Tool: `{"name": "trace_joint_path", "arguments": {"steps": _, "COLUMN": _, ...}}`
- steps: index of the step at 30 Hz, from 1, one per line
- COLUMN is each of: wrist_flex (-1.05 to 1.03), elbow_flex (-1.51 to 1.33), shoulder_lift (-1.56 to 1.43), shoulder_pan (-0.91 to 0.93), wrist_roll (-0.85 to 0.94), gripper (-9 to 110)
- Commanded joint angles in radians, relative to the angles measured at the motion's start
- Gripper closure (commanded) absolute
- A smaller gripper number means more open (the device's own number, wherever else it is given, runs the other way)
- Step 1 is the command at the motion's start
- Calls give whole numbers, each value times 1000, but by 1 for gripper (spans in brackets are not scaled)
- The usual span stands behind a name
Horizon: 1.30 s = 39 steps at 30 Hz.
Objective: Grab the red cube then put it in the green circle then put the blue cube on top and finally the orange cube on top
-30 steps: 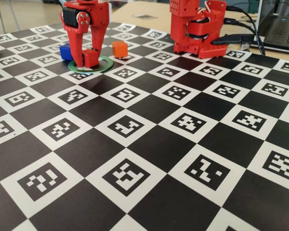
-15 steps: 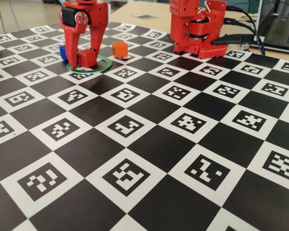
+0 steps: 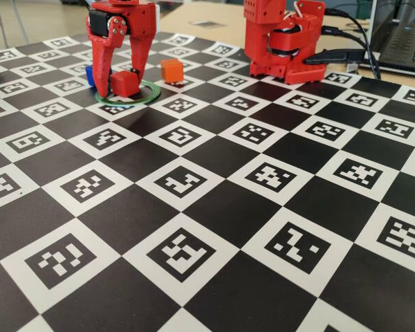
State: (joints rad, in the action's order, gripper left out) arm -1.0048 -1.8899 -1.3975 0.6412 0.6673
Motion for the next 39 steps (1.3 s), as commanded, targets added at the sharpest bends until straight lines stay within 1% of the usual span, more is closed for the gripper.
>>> {"name": "trace_joint_path", "arguments": {"steps": 1, "wrist_flex": -60, "elbow_flex": 121, "shoulder_lift": -123, "shoulder_pan": 17, "wrist_roll": -8, "gripper": 73}}
{"name": "trace_joint_path", "arguments": {"steps": 11, "wrist_flex": -225, "elbow_flex": 261, "shoulder_lift": -190, "shoulder_pan": 21, "wrist_roll": -15, "gripper": 66}}
{"name": "trace_joint_path", "arguments": {"steps": 23, "wrist_flex": -477, "elbow_flex": 529, "shoulder_lift": -189, "shoulder_pan": 66, "wrist_roll": -3, "gripper": 65}}
{"name": "trace_joint_path", "arguments": {"steps": 31, "wrist_flex": -489, "elbow_flex": 615, "shoulder_lift": -114, "shoulder_pan": 110, "wrist_roll": 25, "gripper": 65}}
{"name": "trace_joint_path", "arguments": {"steps": 39, "wrist_flex": -466, "elbow_flex": 635, "shoulder_lift": 18, "shoulder_pan": 144, "wrist_roll": 74, "gripper": 61}}
